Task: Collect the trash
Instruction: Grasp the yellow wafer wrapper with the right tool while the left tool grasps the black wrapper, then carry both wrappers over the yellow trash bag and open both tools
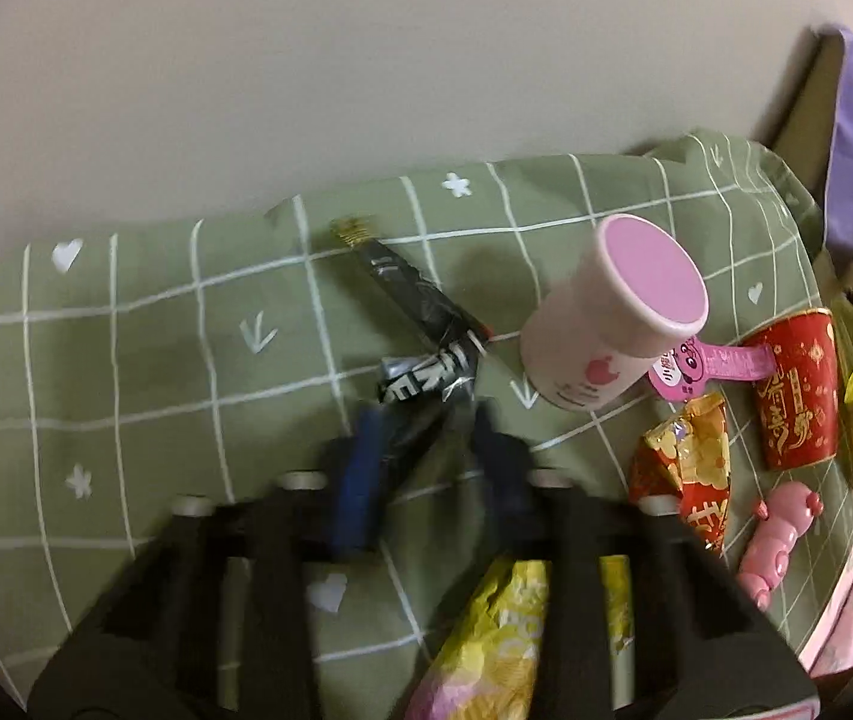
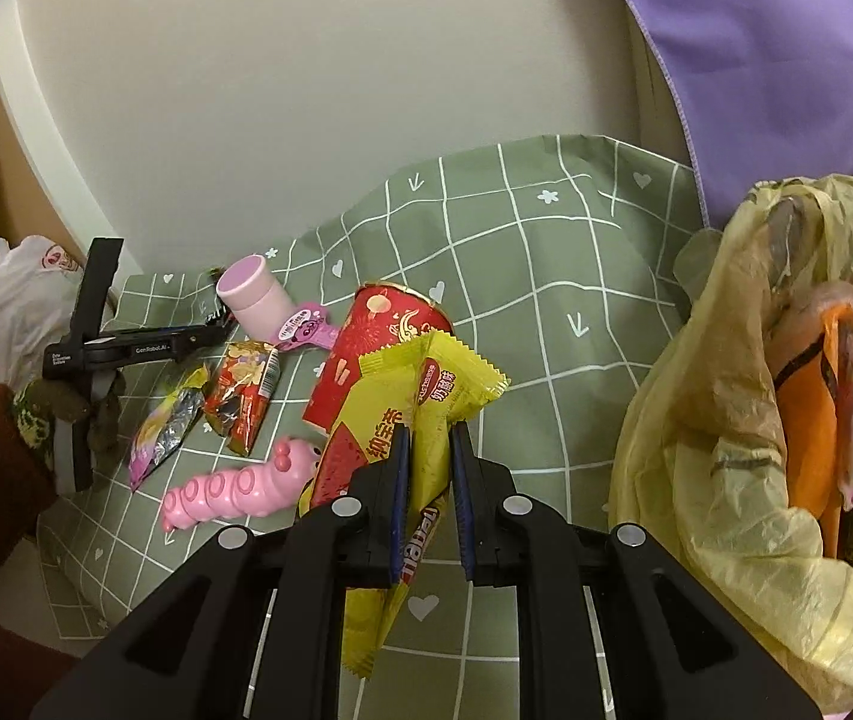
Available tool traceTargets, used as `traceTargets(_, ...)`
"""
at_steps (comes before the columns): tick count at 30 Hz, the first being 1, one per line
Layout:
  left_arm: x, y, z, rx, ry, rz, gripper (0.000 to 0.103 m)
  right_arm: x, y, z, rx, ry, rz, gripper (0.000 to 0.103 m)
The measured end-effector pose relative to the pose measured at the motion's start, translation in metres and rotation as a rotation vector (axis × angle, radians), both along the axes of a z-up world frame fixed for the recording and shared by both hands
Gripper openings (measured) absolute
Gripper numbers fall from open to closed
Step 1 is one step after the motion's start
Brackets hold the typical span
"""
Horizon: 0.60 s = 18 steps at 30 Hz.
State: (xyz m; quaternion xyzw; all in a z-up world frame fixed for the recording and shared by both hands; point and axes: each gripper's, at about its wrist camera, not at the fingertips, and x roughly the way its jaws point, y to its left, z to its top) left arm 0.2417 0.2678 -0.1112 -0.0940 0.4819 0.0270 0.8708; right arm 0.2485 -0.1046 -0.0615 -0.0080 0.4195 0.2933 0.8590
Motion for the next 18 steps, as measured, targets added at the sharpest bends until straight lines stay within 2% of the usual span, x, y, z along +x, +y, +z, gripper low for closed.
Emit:
traceTargets(3, -0.013, 0.005, 0.005, -0.032, -0.027, 0.043, 0.006, 0.002, 0.003, 0.000, 0.001, -0.002, 0.010, 0.015)
traceTargets(11, -0.045, 0.010, 0.046, -0.045, -0.122, 0.094, 0.006, 0.009, 0.007, 0.015, 0.015, -0.041, 0.018, 0.015)
traceTargets(13, -0.044, 0.001, 0.058, -0.048, -0.145, 0.103, 0.006, 0.012, 0.006, 0.018, 0.019, -0.048, 0.011, 0.015)
traceTargets(18, -0.055, -0.007, 0.102, -0.041, -0.228, 0.079, 0.006, 0.023, 0.003, 0.033, 0.033, -0.084, -0.012, 0.015)
